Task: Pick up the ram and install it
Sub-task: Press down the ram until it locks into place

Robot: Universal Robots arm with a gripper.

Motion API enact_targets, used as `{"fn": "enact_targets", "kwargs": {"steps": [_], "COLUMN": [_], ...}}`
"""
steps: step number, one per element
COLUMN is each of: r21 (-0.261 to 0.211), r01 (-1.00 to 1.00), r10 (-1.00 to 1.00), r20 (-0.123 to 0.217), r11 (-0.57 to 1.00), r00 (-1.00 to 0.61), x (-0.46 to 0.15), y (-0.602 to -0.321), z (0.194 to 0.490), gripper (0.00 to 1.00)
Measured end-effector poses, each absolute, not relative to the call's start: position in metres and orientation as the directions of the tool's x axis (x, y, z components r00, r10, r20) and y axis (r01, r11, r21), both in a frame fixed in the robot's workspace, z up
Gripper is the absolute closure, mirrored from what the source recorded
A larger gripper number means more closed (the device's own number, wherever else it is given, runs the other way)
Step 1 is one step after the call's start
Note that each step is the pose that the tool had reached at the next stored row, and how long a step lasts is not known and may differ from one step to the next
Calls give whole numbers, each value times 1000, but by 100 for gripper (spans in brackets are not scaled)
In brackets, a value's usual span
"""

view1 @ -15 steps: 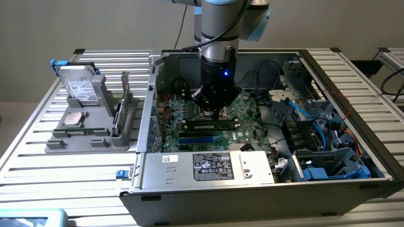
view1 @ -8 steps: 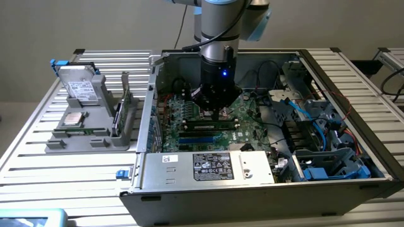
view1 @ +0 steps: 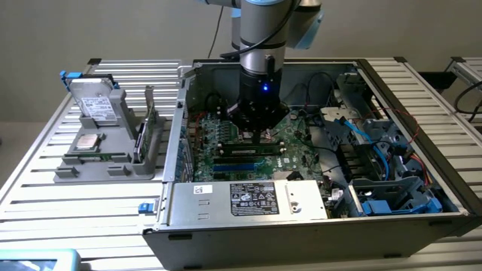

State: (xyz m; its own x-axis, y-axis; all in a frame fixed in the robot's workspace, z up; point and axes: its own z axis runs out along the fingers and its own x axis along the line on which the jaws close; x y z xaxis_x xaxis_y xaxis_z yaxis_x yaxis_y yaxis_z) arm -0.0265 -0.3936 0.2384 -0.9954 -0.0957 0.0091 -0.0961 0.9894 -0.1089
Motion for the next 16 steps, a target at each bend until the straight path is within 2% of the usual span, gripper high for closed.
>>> {"fn": "enact_targets", "kwargs": {"steps": [16], "r21": [-121], "r01": [-14], "r10": [-14], "r20": [6], "r11": [993], "r00": [-1000], "x": [-26], "y": [-394], "z": [238], "gripper": [89]}}
